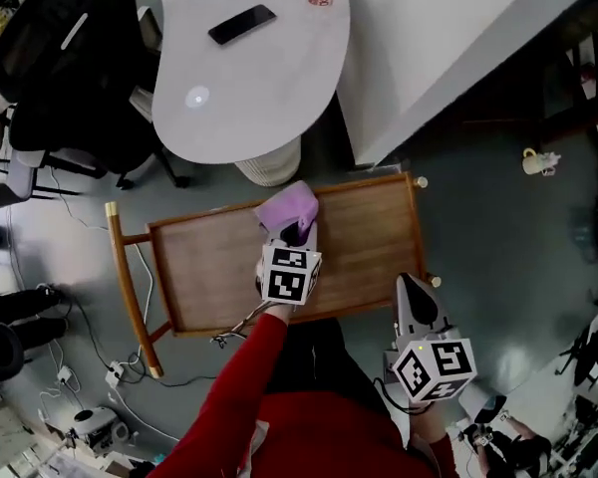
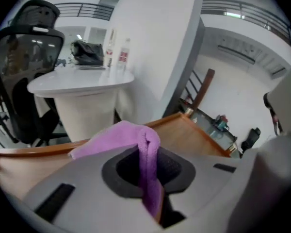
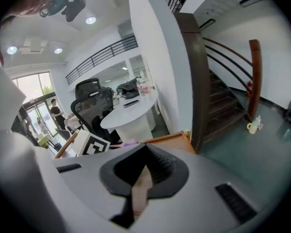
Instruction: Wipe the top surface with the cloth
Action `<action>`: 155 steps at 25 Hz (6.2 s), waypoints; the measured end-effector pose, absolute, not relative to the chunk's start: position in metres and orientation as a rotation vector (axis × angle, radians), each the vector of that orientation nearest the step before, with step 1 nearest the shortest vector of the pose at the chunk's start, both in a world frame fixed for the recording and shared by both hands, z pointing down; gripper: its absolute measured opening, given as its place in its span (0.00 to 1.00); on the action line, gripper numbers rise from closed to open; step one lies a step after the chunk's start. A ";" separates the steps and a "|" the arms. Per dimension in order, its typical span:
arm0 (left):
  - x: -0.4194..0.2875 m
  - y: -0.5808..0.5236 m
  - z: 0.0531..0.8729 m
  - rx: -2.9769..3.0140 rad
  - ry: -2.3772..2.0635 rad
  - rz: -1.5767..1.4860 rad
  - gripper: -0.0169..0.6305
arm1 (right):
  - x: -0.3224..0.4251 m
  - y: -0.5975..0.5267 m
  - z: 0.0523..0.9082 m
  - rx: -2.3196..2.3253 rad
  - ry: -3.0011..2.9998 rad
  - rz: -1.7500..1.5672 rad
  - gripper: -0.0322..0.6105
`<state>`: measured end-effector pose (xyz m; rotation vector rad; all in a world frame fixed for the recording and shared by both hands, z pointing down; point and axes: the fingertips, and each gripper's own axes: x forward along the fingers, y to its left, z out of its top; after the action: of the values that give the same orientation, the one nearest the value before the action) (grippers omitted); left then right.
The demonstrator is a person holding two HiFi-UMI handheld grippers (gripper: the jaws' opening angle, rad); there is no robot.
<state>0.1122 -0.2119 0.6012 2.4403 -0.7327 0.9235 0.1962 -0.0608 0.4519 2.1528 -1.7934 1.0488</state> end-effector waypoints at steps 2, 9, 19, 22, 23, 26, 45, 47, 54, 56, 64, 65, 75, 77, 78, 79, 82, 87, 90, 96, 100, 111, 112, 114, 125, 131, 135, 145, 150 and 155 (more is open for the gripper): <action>0.161 -0.193 0.607 2.460 -0.620 0.916 0.10 | 0.212 -0.046 0.454 2.216 -1.723 1.071 0.05; 0.263 -0.142 0.611 2.549 -0.303 0.935 0.10 | 0.230 0.017 0.456 2.451 -1.442 1.129 0.05; 0.275 -0.146 0.576 2.500 -0.348 0.786 0.10 | 0.249 0.012 0.456 2.335 -1.566 1.159 0.05; 0.231 -0.186 0.540 2.449 -0.548 0.689 0.10 | 0.257 -0.027 0.452 2.214 -1.713 1.108 0.05; 0.207 -0.202 0.528 2.433 -0.622 0.655 0.10 | 0.255 -0.043 0.448 2.174 -1.762 1.086 0.05; 0.097 -0.246 0.500 2.380 -0.950 0.596 0.10 | 0.230 -0.094 0.445 2.005 -1.953 1.028 0.05; -0.170 -0.239 0.556 2.034 -1.567 1.019 0.10 | 0.122 -0.122 0.448 1.689 -2.117 0.985 0.05; -0.137 -0.234 0.573 2.073 -1.436 1.013 0.10 | 0.134 -0.111 0.448 1.767 -2.067 0.998 0.05; 0.093 -0.173 0.607 2.333 -0.820 0.985 0.10 | 0.209 -0.043 0.459 2.107 -1.783 1.088 0.05; 0.160 -0.144 0.607 2.388 -0.613 0.961 0.10 | 0.223 -0.013 0.461 2.215 -1.675 1.120 0.05; 0.229 -0.067 0.609 2.418 -0.222 0.895 0.10 | 0.193 0.067 0.464 2.486 -1.349 1.153 0.05; 0.231 -0.066 0.612 2.406 -0.209 0.881 0.10 | 0.192 0.069 0.467 2.500 -1.330 1.152 0.05; 0.221 -0.097 0.531 2.407 -0.479 0.646 0.10 | 0.234 0.038 0.450 2.253 -1.683 1.121 0.05; 0.182 -0.122 0.507 2.390 -0.617 0.569 0.10 | 0.231 0.006 0.446 2.143 -1.809 1.100 0.05; 0.153 -0.136 0.498 2.376 -0.703 0.536 0.10 | 0.223 -0.012 0.446 2.084 -1.871 1.089 0.05; 0.121 -0.150 0.489 2.365 -0.799 0.507 0.10 | 0.213 -0.028 0.445 2.026 -1.929 1.079 0.05; 0.009 -0.178 0.468 2.347 -1.127 0.478 0.10 | 0.170 -0.067 0.444 1.860 -2.079 1.062 0.05; -0.149 -0.178 0.467 2.235 -1.572 0.720 0.10 | 0.100 -0.093 0.446 1.593 -2.227 1.022 0.05; -0.192 -0.159 0.485 2.151 -1.632 0.877 0.10 | 0.076 -0.096 0.447 1.490 -2.257 1.001 0.05; -0.212 -0.140 0.529 2.005 -1.634 0.996 0.10 | 0.065 -0.094 0.451 1.459 -2.236 1.013 0.05; -0.190 -0.137 0.562 2.030 -1.463 1.021 0.10 | 0.073 -0.078 0.456 1.566 -2.158 1.049 0.05; 0.057 -0.082 0.623 2.317 -0.596 1.023 0.10 | 0.170 0.013 0.494 2.110 -1.711 1.210 0.05; 0.086 -0.073 0.631 2.332 -0.522 1.027 0.10 | 0.183 0.024 0.501 2.155 -1.666 1.228 0.05; 0.142 -0.050 0.639 2.359 -0.380 1.029 0.10 | 0.205 0.049 0.510 2.243 -1.569 1.264 0.05; 0.271 0.033 0.618 2.408 0.023 0.974 0.10 | 0.225 0.139 0.498 2.560 -1.223 1.358 0.05; 0.267 0.015 0.588 2.404 -0.002 0.844 0.10 | 0.228 0.115 0.493 2.513 -1.318 1.304 0.05; 0.217 -0.029 0.549 2.433 -0.120 0.727 0.10 | 0.215 0.063 0.486 2.410 -1.523 1.226 0.05; 0.068 -0.150 0.449 2.550 -0.785 0.414 0.10 | 0.172 -0.070 0.437 2.033 -2.065 0.938 0.05; 0.015 -0.175 0.416 2.585 -1.028 0.368 0.10 | 0.139 -0.111 0.416 1.862 -2.249 0.833 0.05; -0.014 -0.180 0.378 2.642 -1.122 0.292 0.10 | 0.117 -0.132 0.382 1.811 -2.348 0.696 0.05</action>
<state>-0.0140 -0.1802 0.3784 2.6416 -1.1221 0.2918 0.1172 -0.1324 0.3821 1.8111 -2.3477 0.6959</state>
